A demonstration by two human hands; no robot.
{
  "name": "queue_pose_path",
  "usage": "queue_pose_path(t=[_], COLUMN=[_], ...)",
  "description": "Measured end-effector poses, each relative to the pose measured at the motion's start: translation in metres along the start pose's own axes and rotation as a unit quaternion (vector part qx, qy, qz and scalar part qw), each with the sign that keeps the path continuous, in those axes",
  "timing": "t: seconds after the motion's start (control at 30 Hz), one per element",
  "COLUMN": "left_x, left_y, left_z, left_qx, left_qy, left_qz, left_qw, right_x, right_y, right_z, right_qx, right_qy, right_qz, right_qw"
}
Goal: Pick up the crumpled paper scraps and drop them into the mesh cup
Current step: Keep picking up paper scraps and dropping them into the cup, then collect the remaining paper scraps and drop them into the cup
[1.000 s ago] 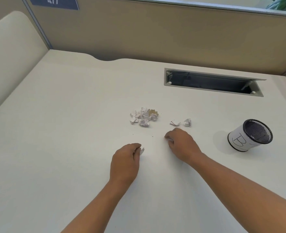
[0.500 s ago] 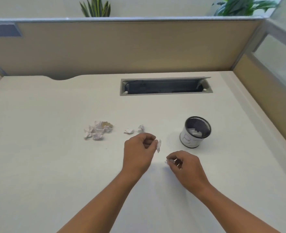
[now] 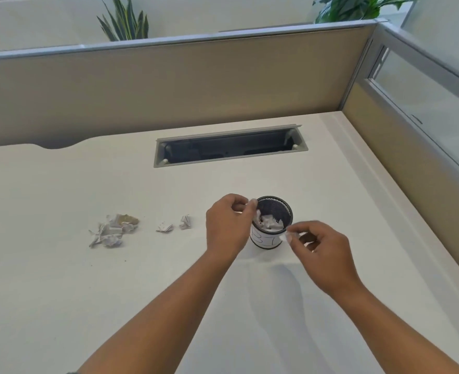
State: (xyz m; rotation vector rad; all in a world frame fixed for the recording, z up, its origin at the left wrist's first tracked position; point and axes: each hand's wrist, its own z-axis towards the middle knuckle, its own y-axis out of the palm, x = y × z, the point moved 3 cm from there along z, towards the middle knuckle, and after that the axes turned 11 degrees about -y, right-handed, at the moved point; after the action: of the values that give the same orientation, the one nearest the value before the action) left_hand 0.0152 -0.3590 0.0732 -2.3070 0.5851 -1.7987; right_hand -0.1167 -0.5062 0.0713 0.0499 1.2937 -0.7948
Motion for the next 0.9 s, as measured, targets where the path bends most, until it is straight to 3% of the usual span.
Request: queue_pose_path(t=[0.47, 0.7, 0.9], left_x=[-0.067, -0.108, -0.136], left_y=[-0.054, -0.082, -0.101], left_z=[-0.016, -0.037, -0.054], left_qx=[0.104, 0.124, 0.133], left_qy=[-0.079, -0.072, -0.031], left_qz=[-0.006, 0.07, 0.149], left_qw=[0.991, 0.987, 0.979], right_x=[0.011, 0.003, -0.003], right_y=[0.007, 0.003, 0.029], right_z=[0.059, 0.035, -0.01], right_qx=[0.02, 0.056, 0.006], right_qy=[0.009, -0.002, 0.001], right_qz=[0.032, 0.038, 0.035], right_qw=[0.999, 0.998, 0.999])
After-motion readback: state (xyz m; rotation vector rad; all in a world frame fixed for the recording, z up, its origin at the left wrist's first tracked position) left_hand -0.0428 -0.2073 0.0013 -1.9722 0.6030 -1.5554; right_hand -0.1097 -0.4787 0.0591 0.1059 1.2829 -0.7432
